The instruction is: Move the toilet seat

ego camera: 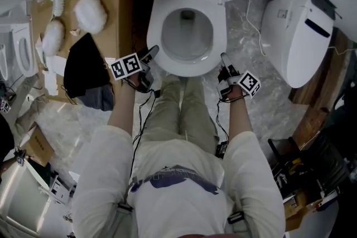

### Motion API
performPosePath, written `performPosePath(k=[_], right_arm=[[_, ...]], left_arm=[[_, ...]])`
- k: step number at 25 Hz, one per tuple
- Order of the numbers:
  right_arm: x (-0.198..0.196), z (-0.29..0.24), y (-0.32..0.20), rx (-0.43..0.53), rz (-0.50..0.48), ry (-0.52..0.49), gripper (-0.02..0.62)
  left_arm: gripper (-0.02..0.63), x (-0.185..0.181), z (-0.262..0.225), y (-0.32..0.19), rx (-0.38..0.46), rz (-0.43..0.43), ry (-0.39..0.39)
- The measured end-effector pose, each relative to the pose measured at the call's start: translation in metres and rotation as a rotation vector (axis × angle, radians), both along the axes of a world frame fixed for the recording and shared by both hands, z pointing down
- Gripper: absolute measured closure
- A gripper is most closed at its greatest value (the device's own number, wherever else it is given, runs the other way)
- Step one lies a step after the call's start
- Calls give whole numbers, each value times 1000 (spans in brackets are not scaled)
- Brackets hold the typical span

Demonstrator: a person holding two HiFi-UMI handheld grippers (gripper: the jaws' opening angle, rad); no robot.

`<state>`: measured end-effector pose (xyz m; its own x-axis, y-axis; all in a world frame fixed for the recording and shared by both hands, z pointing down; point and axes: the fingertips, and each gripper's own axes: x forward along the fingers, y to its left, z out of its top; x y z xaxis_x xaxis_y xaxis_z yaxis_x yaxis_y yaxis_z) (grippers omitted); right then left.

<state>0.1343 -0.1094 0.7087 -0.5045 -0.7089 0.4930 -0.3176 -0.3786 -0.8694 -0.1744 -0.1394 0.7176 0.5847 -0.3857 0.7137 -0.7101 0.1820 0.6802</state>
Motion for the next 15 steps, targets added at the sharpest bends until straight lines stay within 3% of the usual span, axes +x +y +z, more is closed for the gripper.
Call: performPosePath(k=[15], right_arm=[[9,-68,-46,135,4,-8,330]], left_arm=[[342,4,-63,-51,102,2,20]])
